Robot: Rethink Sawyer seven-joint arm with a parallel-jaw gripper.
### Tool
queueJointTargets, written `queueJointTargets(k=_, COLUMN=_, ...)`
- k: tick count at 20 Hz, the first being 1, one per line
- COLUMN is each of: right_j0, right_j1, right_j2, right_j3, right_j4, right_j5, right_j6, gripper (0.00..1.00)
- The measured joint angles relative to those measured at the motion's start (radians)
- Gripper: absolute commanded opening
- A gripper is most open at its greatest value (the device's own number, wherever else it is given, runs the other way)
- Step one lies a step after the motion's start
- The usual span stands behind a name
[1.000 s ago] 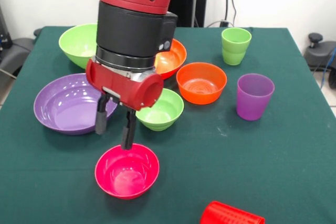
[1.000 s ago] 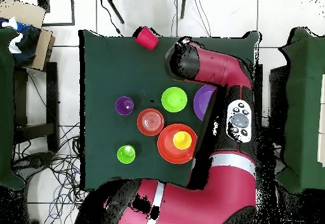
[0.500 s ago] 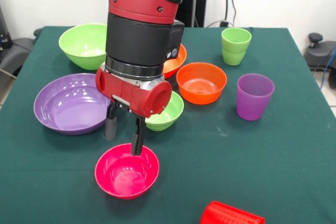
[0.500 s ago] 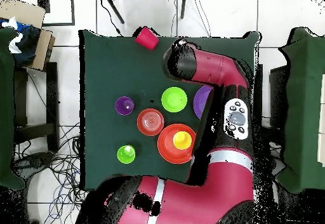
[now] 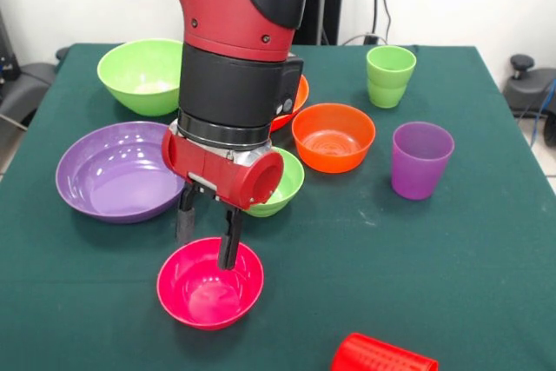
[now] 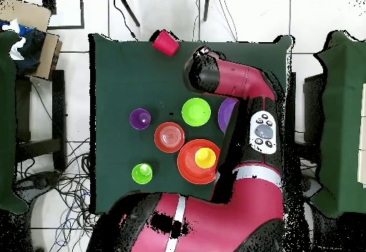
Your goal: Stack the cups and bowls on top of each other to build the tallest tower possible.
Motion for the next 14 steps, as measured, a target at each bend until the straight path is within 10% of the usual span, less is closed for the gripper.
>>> queueJointTargets(k=14, right_j0=0.000, right_j1=0.014, right_j2=0.000, right_j3=0.000, right_j4=-0.004, right_j5=-0.037, right_j6=0.000, gripper=1.00)
